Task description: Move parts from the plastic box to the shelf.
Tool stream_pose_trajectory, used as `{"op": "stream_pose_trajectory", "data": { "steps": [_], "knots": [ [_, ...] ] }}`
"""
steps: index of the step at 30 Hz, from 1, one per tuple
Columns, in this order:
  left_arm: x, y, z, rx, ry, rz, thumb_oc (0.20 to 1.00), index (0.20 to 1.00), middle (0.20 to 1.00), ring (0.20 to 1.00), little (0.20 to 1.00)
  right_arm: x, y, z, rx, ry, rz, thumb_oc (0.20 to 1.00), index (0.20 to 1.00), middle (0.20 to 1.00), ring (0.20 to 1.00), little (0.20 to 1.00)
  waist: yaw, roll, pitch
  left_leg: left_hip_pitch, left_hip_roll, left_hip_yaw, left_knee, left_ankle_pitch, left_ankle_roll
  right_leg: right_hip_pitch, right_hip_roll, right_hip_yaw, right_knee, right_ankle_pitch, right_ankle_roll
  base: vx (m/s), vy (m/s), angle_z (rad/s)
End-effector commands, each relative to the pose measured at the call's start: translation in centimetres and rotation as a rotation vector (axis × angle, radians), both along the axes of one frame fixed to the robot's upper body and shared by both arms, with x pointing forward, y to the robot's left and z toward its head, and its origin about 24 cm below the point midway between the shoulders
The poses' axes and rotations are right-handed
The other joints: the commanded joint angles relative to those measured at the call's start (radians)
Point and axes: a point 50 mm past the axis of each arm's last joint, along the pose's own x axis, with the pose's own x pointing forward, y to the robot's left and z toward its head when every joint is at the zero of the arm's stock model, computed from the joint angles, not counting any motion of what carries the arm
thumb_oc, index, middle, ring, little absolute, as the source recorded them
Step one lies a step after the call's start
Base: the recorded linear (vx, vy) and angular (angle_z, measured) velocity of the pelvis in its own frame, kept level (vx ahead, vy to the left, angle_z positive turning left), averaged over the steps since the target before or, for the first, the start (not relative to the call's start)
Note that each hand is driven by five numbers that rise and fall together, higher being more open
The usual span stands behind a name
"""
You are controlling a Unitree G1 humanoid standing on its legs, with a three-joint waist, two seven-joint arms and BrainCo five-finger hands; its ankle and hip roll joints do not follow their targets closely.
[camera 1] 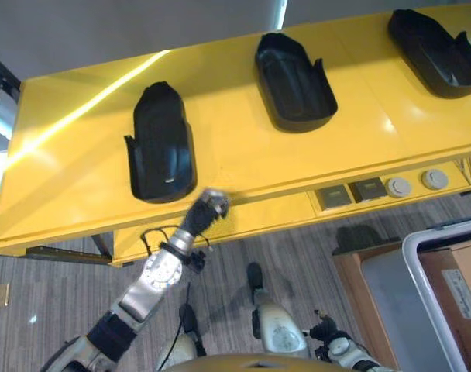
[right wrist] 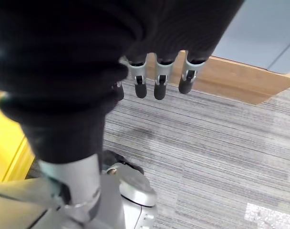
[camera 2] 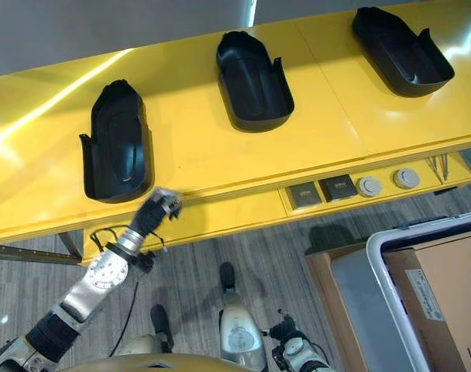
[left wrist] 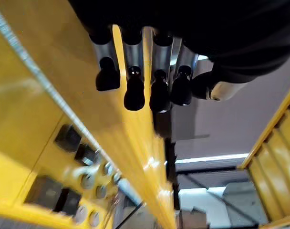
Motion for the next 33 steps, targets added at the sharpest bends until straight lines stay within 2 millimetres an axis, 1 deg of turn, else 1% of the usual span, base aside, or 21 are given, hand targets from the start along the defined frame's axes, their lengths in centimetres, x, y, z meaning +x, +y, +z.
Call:
{"op": "stream_pose_trajectory", "data": {
  "steps": [1, 4, 6, 7, 8, 12, 16, 18, 22, 23, 24, 25, 28, 30, 31, 33],
  "knots": [
    [0.0, 2.1, 5.8, -0.155, -0.235, -0.028, 0.200, 0.200, 0.200, 0.200, 0.200, -0.2, 1.4, -0.4, 0.042, -0.001, -0.011, 1.000, 1.000, 1.000, 1.000, 1.000, 0.018, -0.015, -0.047, -0.009, 0.082, 0.011, 0.001, 0.049, -0.054, 0.082, -0.095, 0.059, 0.016, -0.071, 0.117, 0.04, -0.005, 0.03],
    [-0.9, 2.7, 5.5, -0.172, -0.201, -0.053, 0.200, 0.200, 0.200, 0.200, 0.200, -0.4, 1.3, -0.5, 0.048, 0.010, -0.003, 1.000, 1.000, 1.000, 1.000, 1.000, 0.030, -0.015, -0.049, 0.001, 0.081, 0.009, 0.001, 0.046, -0.053, 0.095, -0.095, 0.052, 0.015, -0.074, 0.116, 0.02, -0.002, 0.02],
    [-1.4, 2.9, 4.7, -0.169, -0.155, -0.077, 0.200, 0.200, 0.200, 0.200, 0.200, -0.6, 1.2, -0.5, 0.049, 0.022, -0.007, 1.000, 1.000, 1.000, 1.000, 1.000, 0.041, -0.014, -0.049, 0.007, 0.081, 0.001, 0.001, 0.045, -0.051, 0.108, -0.095, 0.044, 0.017, -0.080, 0.114, 0.01, -0.001, 0.04],
    [-1.6, 2.9, 4.0, -0.160, -0.116, -0.086, 0.200, 0.200, 0.200, 0.200, 0.200, -0.7, 1.0, -0.5, 0.047, 0.026, -0.015, 1.000, 1.000, 1.000, 1.000, 1.000, 0.046, -0.013, -0.049, 0.009, 0.081, -0.002, 0.001, 0.044, -0.050, 0.116, -0.097, 0.041, 0.017, -0.083, 0.112, 0.01, 0.002, 0.06],
    [-1.7, 3.1, 3.8, -0.157, -0.107, -0.087, 0.200, 0.200, 0.200, 0.200, 0.200, -0.9, 0.9, -0.6, 0.047, 0.031, -0.021, 1.000, 1.000, 1.000, 1.000, 1.000, 0.046, -0.013, -0.049, 0.012, 0.079, -0.007, 0.001, 0.043, -0.050, 0.123, -0.098, 0.037, 0.017, -0.084, 0.112, 0.01, 0.004, 0.06],
    [-1.8, 3.2, 2.8, -0.130, -0.055, -0.094, 0.200, 0.200, 0.200, 0.200, 0.200, -1.0, 0.7, -0.6, 0.047, 0.039, -0.025, 1.000, 1.000, 1.000, 1.000, 1.000, 0.053, -0.010, -0.044, 0.017, 0.075, -0.015, 0.001, 0.040, -0.047, 0.135, -0.103, 0.025, 0.019, -0.086, 0.110, -0.01, 0.019, 0.17],
    [-1.9, 3.3, 2.4, -0.109, -0.042, -0.082, 0.200, 0.200, 0.200, 0.200, 0.200, -0.7, 0.8, -0.5, 0.048, 0.031, -0.025, 1.000, 1.000, 1.000, 1.000, 1.000, 0.056, -0.011, -0.040, 0.014, 0.071, -0.019, 0.001, 0.040, -0.043, 0.132, -0.104, 0.023, 0.021, -0.084, 0.113, -0.02, 0.010, 0.06],
    [-1.9, 3.8, 1.7, -0.113, -0.012, -0.048, 0.200, 0.200, 0.200, 0.200, 0.200, -0.8, 0.7, -0.5, 0.048, 0.031, -0.037, 1.000, 1.000, 1.000, 1.000, 1.000, 0.060, -0.011, -0.036, 0.011, 0.070, -0.019, 0.001, 0.041, -0.043, 0.130, -0.105, 0.021, 0.020, -0.082, 0.113, 0.00, 0.000, 0.00],
    [-1.7, 5.0, 1.6, -0.084, -0.028, 0.037, 0.200, 0.200, 0.200, 0.200, 0.200, -1.2, 0.5, -0.6, 0.046, 0.041, -0.058, 1.000, 1.000, 1.000, 1.000, 1.000, 0.065, -0.010, -0.032, 0.009, 0.070, -0.020, 0.001, 0.042, -0.043, 0.130, -0.107, 0.019, 0.017, -0.080, 0.112, 0.00, 0.000, 0.00],
    [-1.7, 5.0, 1.6, -0.084, -0.028, 0.037, 0.200, 0.200, 0.200, 0.200, 0.200, -1.2, 0.5, -0.6, 0.046, 0.041, -0.058, 1.000, 1.000, 1.000, 1.000, 1.000, 0.064, -0.010, -0.032, 0.008, 0.070, -0.020, 0.001, 0.043, -0.043, 0.130, -0.107, 0.019, 0.017, -0.080, 0.112, 0.00, 0.000, 0.00],
    [-1.5, 5.3, 1.7, -0.078, -0.039, 0.065, 0.200, 0.200, 0.200, 0.200, 0.200, -1.3, 0.5, -0.7, 0.045, 0.041, -0.063, 1.000, 1.000, 1.000, 1.000, 1.000, 0.064, -0.009, -0.030, 0.006, 0.069, -0.021, 0.001, 0.044, -0.044, 0.129, -0.107, 0.017, 0.017, -0.080, 0.112, 0.00, 0.000, 0.00],
    [-0.7, 5.9, 1.6, -0.083, -0.046, 0.140, 0.200, 0.200, 0.200, 0.200, 0.200, -1.3, 0.3, -0.6, 0.034, 0.041, -0.060, 1.000, 1.000, 1.000, 1.000, 1.000, 0.061, -0.010, -0.026, -0.003, 0.069, -0.023, 0.001, 0.047, -0.045, 0.120, -0.107, 0.019, 0.016, -0.077, 0.112, 0.00, 0.000, 0.00],
    [0.4, 6.3, 1.7, -0.078, -0.062, 0.210, 0.200, 0.200, 0.200, 0.200, 0.200, -1.1, 0.3, -0.6, 0.031, 0.036, -0.053, 1.000, 1.000, 1.000, 1.000, 1.000, 0.054, -0.009, -0.021, -0.017, 0.070, -0.023, 0.001, 0.053, -0.047, 0.105, -0.105, 0.020, 0.016, -0.073, 0.110, -0.01, -0.001, 0.00],
    [2.1, 6.7, 1.7, -0.064, -0.076, 0.302, 0.200, 0.200, 0.200, 0.200, 0.200, -0.9, 0.5, -0.5, 0.025, 0.026, -0.036, 1.000, 1.000, 1.000, 1.000, 1.000, 0.039, -0.011, -0.018, -0.042, 0.075, -0.019, 0.001, 0.061, -0.051, 0.074, -0.099, 0.026, 0.016, -0.065, 0.110, 0.00, 0.000, 0.00],
    [2.2, 6.7, 1.7, -0.064, -0.076, 0.302, 0.200, 0.200, 0.200, 0.200, 0.200, -0.8, 0.5, -0.5, 0.025, 0.026, -0.036, 1.000, 1.000, 1.000, 1.000, 1.000, 0.039, -0.010, -0.019, -0.043, 0.075, -0.019, 0.001, 0.061, -0.051, 0.073, -0.099, 0.026, 0.016, -0.065, 0.110, -0.01, -0.005, -0.07],
    [2.9, 6.8, 1.6, -0.049, -0.076, 0.338, 0.200, 0.200, 0.200, 0.200, 0.200, -0.7, 0.4, -0.4, 0.021, 0.019, -0.031, 1.000, 1.000, 1.000, 1.000, 1.000, 0.030, -0.011, -0.018, -0.053, 0.077, -0.012, 0.001, 0.064, -0.053, 0.058, -0.096, 0.034, 0.016, -0.062, 0.110, 0.00, 0.000, -0.04]
  ]
}}
